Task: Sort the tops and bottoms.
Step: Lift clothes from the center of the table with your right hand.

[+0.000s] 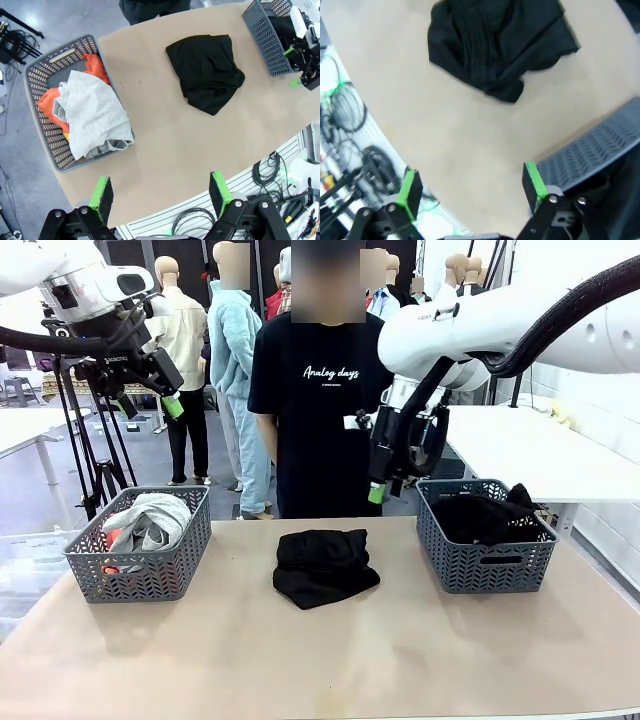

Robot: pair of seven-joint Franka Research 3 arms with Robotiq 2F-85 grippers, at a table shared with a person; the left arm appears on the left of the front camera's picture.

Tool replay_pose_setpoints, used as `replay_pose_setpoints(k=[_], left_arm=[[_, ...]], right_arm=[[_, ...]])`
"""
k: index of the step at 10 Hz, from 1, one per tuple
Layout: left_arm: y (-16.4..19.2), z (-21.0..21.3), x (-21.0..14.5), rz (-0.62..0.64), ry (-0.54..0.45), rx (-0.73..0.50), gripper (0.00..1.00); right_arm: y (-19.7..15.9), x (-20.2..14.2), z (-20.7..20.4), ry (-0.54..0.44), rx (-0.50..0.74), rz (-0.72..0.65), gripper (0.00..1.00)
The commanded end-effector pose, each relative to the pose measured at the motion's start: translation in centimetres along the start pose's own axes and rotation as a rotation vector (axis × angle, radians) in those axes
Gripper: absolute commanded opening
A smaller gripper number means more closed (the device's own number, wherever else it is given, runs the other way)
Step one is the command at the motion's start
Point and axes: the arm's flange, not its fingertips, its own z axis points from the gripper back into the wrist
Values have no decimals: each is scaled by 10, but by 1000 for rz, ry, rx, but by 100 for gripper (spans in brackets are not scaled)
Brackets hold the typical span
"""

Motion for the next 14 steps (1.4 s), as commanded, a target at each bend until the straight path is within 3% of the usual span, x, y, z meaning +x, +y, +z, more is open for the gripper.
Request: replay_pose_setpoints(k=[1, 3, 6, 10, 14], left_arm=[[2, 0, -5, -8, 2, -1, 100], [2, 0, -5, -8, 2, -1, 100], [2, 0, -5, -8, 2, -1, 100], [2, 0, -5, -8, 2, -1, 100], [2, 0, -5, -8, 2, -1, 100]], right_arm=[[12, 41, -27, -120, -128, -2, 100], [8, 103, -70, -125, -185, -18, 100], [-8, 148, -133, -51, -289, -72, 100], [-6, 158, -166, 63, -321, -35, 100], [-3, 149, -189, 100, -316, -27, 100]])
